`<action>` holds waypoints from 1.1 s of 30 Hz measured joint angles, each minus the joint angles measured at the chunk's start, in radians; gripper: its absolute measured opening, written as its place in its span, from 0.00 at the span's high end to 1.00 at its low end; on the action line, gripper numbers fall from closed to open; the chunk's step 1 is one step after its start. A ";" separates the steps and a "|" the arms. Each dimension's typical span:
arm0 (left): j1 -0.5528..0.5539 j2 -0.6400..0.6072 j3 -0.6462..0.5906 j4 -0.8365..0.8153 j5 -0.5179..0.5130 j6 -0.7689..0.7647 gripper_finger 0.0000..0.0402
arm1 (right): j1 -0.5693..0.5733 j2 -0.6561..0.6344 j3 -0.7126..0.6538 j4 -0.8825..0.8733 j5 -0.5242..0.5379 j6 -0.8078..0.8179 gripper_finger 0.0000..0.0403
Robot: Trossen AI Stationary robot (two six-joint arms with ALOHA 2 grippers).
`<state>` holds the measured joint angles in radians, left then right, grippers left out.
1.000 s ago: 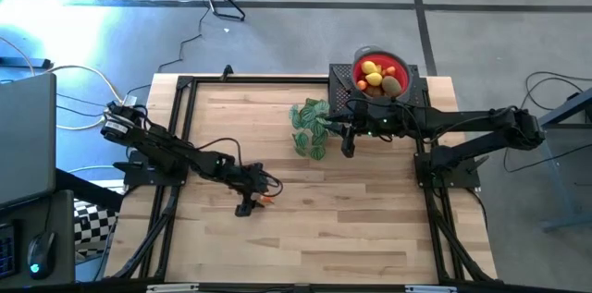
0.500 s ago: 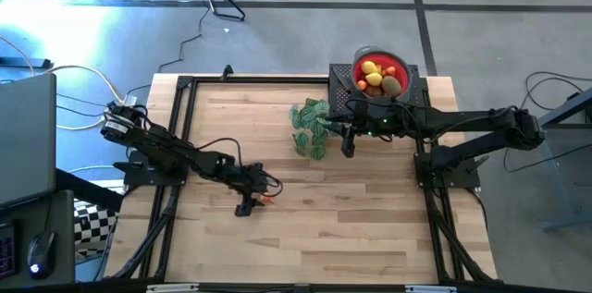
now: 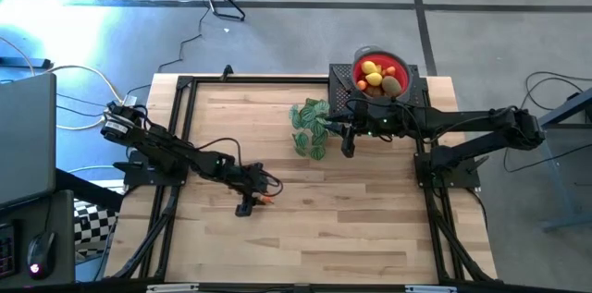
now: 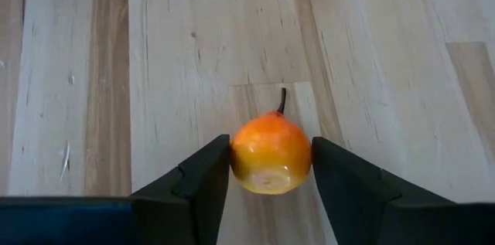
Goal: Pick & Place Fruit
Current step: Put the orange pear into the red colander
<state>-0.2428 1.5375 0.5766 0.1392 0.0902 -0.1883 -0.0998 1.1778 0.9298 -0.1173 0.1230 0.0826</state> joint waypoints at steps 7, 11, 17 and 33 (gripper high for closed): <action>0.000 -0.001 0.000 0.029 0.000 0.000 0.57 | 0.000 0.000 0.000 0.000 -0.027 0.000 0.77; 0.000 -0.003 0.000 0.028 0.005 -0.019 0.57 | 0.000 0.000 0.000 0.000 -0.054 0.000 0.77; 0.000 -0.003 0.000 0.023 0.028 -0.042 0.57 | 0.000 0.000 0.000 0.000 -0.053 0.000 0.77; 0.001 -0.003 0.000 0.051 0.032 -0.054 0.57 | 0.000 -0.001 0.000 0.000 -0.053 0.000 0.77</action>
<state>-0.2417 1.5345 0.5766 0.1900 0.1219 -0.2424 -0.1000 1.1770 0.9298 -0.1169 0.0704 0.0826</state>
